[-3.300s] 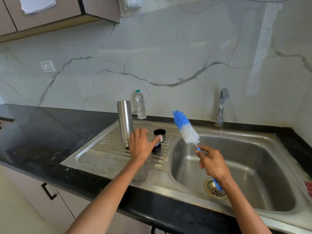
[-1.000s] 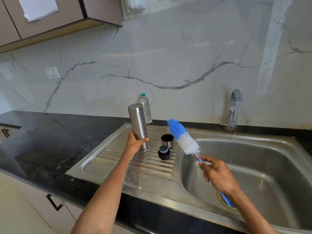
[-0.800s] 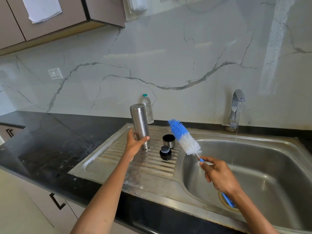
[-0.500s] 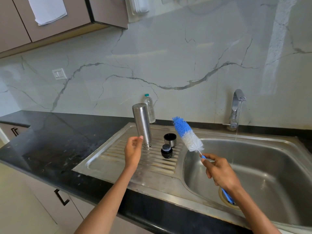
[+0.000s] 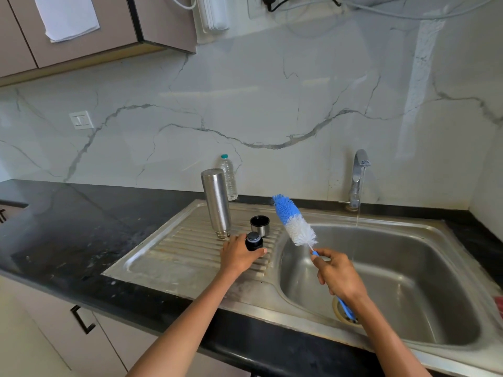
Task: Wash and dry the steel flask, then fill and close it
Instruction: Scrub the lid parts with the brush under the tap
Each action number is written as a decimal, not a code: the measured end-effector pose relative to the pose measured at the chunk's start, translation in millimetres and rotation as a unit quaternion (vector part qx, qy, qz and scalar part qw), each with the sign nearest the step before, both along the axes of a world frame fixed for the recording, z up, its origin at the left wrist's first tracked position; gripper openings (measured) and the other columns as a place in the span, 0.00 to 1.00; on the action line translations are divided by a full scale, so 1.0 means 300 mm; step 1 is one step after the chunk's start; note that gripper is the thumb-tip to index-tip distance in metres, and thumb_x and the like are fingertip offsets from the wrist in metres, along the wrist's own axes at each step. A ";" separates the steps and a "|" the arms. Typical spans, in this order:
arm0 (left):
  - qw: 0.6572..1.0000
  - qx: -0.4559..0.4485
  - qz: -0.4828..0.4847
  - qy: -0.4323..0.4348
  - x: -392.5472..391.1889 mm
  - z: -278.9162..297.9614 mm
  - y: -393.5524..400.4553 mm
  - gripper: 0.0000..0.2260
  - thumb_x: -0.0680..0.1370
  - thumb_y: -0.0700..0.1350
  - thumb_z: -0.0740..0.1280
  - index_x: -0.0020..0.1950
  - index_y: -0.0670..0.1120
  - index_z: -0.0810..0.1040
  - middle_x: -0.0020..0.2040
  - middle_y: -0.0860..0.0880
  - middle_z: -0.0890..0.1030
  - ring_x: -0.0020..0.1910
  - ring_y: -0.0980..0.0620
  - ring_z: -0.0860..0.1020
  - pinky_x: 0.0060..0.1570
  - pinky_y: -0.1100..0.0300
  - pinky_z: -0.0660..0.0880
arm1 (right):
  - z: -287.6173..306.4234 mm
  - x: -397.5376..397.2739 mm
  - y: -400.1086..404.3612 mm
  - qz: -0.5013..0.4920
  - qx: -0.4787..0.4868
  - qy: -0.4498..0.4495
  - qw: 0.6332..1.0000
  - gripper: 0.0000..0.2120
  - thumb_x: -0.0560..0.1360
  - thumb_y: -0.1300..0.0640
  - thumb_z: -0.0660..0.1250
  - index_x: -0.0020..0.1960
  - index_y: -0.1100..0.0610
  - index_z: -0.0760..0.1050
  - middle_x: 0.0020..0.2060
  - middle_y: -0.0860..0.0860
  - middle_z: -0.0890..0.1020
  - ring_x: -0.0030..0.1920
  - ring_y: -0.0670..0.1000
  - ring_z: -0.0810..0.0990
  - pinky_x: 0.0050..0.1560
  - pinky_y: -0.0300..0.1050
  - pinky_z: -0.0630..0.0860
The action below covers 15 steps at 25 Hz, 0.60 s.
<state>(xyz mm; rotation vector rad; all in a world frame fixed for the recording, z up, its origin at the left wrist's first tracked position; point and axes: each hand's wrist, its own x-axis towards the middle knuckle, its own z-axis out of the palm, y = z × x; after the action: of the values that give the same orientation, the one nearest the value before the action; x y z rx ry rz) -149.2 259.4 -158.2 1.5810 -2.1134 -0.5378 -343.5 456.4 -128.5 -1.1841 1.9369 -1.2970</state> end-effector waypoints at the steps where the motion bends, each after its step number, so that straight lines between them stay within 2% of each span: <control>1: 1.000 -0.003 0.002 -0.006 -0.008 0.001 -0.004 0.31 0.68 0.71 0.70 0.64 0.54 0.78 0.60 0.49 0.79 0.63 0.43 0.76 0.61 0.47 0.74 | 0.001 -0.001 0.001 0.001 0.003 0.000 1.000 0.13 0.83 0.50 0.63 0.66 0.50 0.77 0.26 0.50 0.76 0.20 0.42 0.67 0.23 0.38 0.66; 4: 0.999 -0.034 0.005 0.042 -0.021 -0.006 -0.013 0.26 0.66 0.70 0.71 0.54 0.54 0.80 0.50 0.54 0.83 0.52 0.49 0.81 0.52 0.50 0.79 | 0.013 0.000 0.006 0.004 -0.004 -0.005 1.000 0.13 0.82 0.48 0.65 0.65 0.50 0.77 0.24 0.48 0.74 0.21 0.44 0.67 0.24 0.39 0.66; 6: 0.986 -0.027 -0.021 0.163 -0.044 0.019 0.024 0.23 0.70 0.60 0.78 0.58 0.51 0.77 0.52 0.55 0.83 0.51 0.54 0.81 0.52 0.56 0.78 | 0.028 -0.002 0.015 0.010 -0.023 -0.004 1.000 0.12 0.82 0.49 0.66 0.63 0.51 0.78 0.23 0.48 0.73 0.23 0.45 0.68 0.25 0.40 0.66; 7: 0.973 -0.016 -0.046 0.228 -0.061 0.033 0.039 0.23 0.71 0.54 0.79 0.61 0.51 0.76 0.54 0.55 0.82 0.51 0.58 0.81 0.52 0.62 0.77 | 0.043 -0.004 0.026 0.011 -0.036 0.009 0.999 0.11 0.82 0.49 0.66 0.62 0.51 0.78 0.23 0.48 0.74 0.23 0.44 0.69 0.26 0.41 0.68; 9: 0.944 -0.006 -0.098 0.316 -0.103 0.060 0.066 0.22 0.73 0.49 0.79 0.62 0.51 0.75 0.55 0.56 0.82 0.50 0.66 0.80 0.50 0.71 0.74 | 0.072 -0.028 0.064 0.005 -0.051 0.089 0.995 0.10 0.83 0.46 0.63 0.60 0.48 0.76 0.25 0.49 0.78 0.26 0.45 0.75 0.34 0.45 0.74; 11: 0.917 0.004 -0.135 0.376 -0.165 0.084 0.091 0.20 0.74 0.52 0.78 0.62 0.52 0.77 0.55 0.54 0.83 0.51 0.62 0.81 0.52 0.67 0.76 | 0.086 -0.075 0.136 -0.014 -0.013 0.250 0.968 0.10 0.84 0.42 0.57 0.61 0.44 0.70 0.29 0.48 0.81 0.35 0.50 0.81 0.42 0.51 0.78; 12: 0.900 0.015 -0.145 0.410 -0.196 0.092 0.101 0.19 0.74 0.54 0.76 0.62 0.51 0.78 0.54 0.53 0.84 0.50 0.59 0.82 0.53 0.63 0.77 | 0.088 -0.101 0.185 -0.032 0.017 0.324 0.945 0.11 0.84 0.41 0.53 0.62 0.43 0.66 0.32 0.48 0.81 0.37 0.53 0.82 0.43 0.53 0.78; 13: 0.881 0.029 -0.147 0.448 -0.235 0.097 0.113 0.17 0.75 0.55 0.75 0.61 0.50 0.79 0.51 0.52 0.85 0.48 0.56 0.82 0.50 0.60 0.77 | 0.086 -0.135 0.243 -0.055 0.039 0.364 0.929 0.10 0.84 0.40 0.51 0.62 0.42 0.63 0.33 0.48 0.80 0.38 0.55 0.82 0.43 0.54 0.77; 15: 0.861 0.064 -0.131 0.488 -0.300 0.110 0.136 0.12 0.79 0.53 0.73 0.58 0.49 0.80 0.48 0.50 0.84 0.42 0.54 0.80 0.43 0.58 0.76 | 0.077 -0.200 0.353 -0.090 0.065 0.378 0.919 0.10 0.83 0.39 0.50 0.61 0.40 0.62 0.34 0.47 0.79 0.39 0.56 0.82 0.42 0.55 0.78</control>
<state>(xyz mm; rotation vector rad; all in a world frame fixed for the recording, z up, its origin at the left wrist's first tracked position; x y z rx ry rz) -239.1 300.2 -125.2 0.7529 -1.4802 -1.2680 -403.5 562.3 -105.2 -1.6244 2.6742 -0.8157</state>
